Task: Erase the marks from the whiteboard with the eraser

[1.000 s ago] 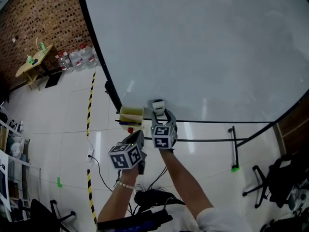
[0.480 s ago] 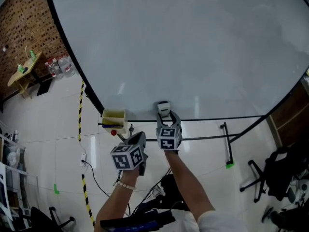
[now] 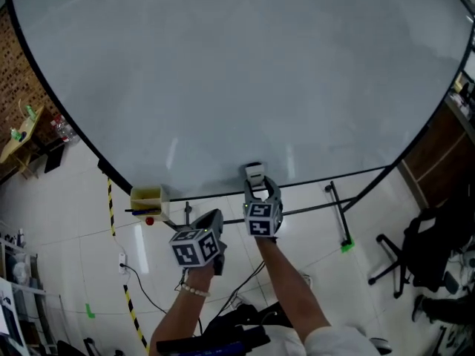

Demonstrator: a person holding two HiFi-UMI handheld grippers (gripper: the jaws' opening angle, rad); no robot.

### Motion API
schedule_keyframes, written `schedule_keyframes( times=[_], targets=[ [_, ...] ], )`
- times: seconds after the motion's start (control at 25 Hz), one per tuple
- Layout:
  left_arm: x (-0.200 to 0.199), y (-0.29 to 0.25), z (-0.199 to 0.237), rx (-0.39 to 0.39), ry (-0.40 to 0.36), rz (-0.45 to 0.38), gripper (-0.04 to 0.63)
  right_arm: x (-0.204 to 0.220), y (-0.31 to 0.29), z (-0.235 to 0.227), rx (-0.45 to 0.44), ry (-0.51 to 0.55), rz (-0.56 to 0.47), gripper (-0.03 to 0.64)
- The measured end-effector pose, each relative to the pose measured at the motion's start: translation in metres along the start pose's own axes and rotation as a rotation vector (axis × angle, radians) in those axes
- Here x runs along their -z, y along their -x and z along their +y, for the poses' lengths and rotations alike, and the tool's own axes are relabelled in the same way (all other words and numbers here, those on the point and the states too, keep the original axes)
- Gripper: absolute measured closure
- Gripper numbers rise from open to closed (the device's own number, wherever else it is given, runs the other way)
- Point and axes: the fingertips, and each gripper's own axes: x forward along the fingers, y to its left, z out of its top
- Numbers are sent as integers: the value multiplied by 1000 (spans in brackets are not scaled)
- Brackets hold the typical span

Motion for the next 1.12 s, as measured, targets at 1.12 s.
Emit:
schedule_keyframes(
  times=[1.12],
  targets=[
    [66, -232, -294, 85, -37, 91, 607, 49, 38, -405, 70, 4, 3, 365]
  ],
)
